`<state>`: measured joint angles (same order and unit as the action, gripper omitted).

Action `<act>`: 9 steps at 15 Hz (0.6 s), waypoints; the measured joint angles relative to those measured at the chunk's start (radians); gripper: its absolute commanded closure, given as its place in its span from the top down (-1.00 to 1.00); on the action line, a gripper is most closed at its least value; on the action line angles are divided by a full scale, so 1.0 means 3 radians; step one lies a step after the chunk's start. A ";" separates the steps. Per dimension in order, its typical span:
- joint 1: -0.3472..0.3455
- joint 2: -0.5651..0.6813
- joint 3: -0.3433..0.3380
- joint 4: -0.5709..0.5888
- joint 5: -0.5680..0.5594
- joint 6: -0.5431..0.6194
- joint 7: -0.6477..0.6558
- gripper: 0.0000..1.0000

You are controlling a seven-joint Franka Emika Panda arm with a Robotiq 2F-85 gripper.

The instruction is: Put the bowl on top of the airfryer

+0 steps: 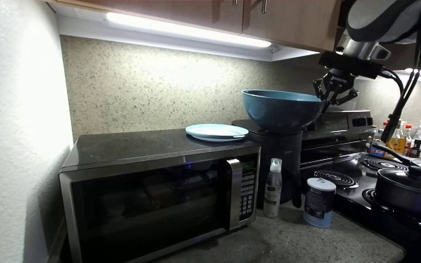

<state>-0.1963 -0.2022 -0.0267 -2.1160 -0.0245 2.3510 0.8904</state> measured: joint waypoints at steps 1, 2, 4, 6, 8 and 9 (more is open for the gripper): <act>0.0004 0.0032 0.0000 0.0038 -0.0015 0.0000 0.0000 -0.92; 0.0008 0.0061 0.0000 0.0074 -0.0028 -0.0001 0.0001 -0.92; 0.0013 0.0113 0.0000 0.0136 -0.0043 -0.0012 0.0001 -0.92; 0.0017 0.0151 -0.0001 0.0176 -0.0050 -0.0035 0.0001 -0.92; 0.0019 0.0170 -0.0002 0.0195 -0.0050 -0.0091 0.0001 -0.92; 0.0019 0.0172 -0.0002 0.0199 -0.0050 -0.0114 0.0001 -0.92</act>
<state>-0.1906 -0.1505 -0.0273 -2.0562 -0.0394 2.3168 0.8906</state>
